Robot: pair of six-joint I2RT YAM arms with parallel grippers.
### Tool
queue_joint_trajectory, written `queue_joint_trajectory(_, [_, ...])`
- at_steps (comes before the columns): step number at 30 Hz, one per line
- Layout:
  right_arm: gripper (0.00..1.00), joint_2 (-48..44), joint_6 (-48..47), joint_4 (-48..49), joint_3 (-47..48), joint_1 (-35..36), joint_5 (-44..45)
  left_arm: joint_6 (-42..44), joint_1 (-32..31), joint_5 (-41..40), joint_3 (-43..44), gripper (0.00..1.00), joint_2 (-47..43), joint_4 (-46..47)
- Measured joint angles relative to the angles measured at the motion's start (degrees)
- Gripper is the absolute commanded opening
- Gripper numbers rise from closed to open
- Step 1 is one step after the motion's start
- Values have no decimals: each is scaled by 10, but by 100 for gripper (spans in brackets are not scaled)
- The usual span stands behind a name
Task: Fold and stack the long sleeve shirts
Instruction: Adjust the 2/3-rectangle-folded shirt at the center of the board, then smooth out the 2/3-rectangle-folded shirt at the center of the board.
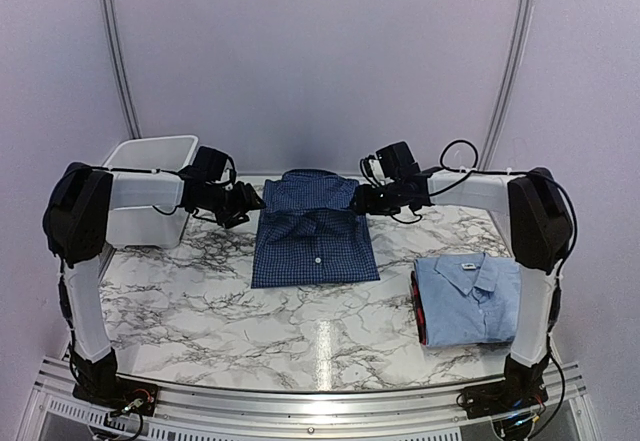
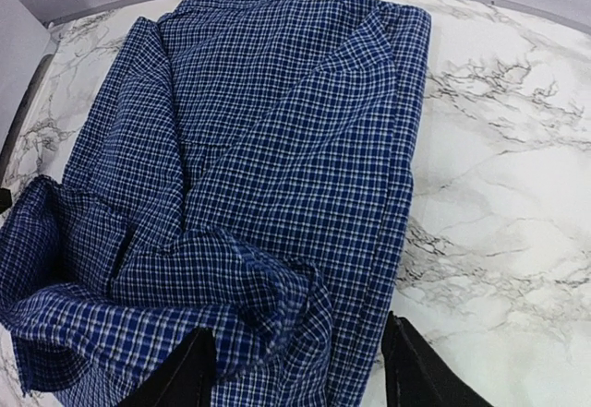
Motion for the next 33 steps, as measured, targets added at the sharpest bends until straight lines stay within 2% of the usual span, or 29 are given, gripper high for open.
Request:
queue_joint_trajectory(5, [59,-48,-2,-9,-33,0,16,9,5,-10,-31,68,-48,-5])
queue_joint_trajectory(8, [55,-81,-2,-8,-48,0,18,12,3,-16,-49,64,-79,-7])
queue_joint_trajectory(10, [50,-96,-1,-7,-56,1,17,13,0,-17,-60,56,-98,-7])
queue_joint_trajectory(16, [22,-117,5,9,-84,23,1,16,-33,-22,-74,17,-120,-7])
queue_joint_trajectory(19, [15,-104,10,22,-84,53,-19,12,-60,-16,-74,8,-115,-6])
queue_joint_trajectory(24, [16,-55,17,37,-69,102,-54,3,-94,-5,-73,6,-86,5])
queue_joint_trajectory(29, [26,-7,20,39,-44,128,-68,3,-93,0,-56,6,-29,6])
queue_joint_trajectory(33, [33,23,21,33,-6,130,-62,9,-85,3,-10,6,28,6])
